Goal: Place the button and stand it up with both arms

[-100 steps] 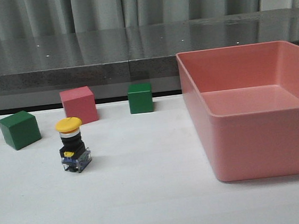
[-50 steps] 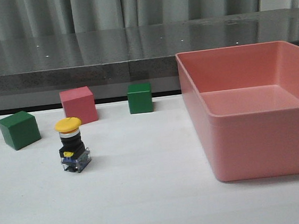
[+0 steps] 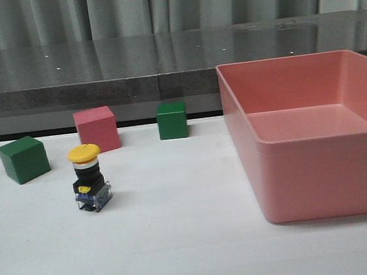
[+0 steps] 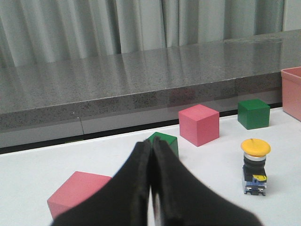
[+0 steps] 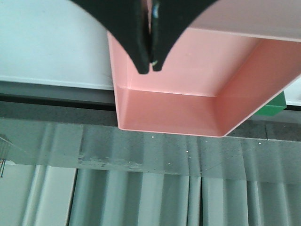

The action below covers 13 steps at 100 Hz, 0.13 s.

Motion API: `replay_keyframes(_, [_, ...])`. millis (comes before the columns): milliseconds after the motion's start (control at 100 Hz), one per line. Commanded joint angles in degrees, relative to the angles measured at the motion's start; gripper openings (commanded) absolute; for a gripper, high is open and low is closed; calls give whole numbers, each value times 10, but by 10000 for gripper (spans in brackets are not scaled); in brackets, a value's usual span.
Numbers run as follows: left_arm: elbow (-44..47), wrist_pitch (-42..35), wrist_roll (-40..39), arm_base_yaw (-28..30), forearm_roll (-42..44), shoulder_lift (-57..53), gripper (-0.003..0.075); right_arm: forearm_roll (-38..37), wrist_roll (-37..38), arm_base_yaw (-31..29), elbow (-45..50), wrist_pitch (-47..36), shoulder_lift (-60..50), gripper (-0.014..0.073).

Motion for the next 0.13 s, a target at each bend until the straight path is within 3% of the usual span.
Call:
replay_keyframes(0, [26, -52, -5, 2, -1, -15, -20, -5, -1, 1, -7, -43, -11, -62])
replay_keyframes(120, [26, -52, -5, 2, -1, -15, -20, -5, -1, 1, -7, -43, -11, -62])
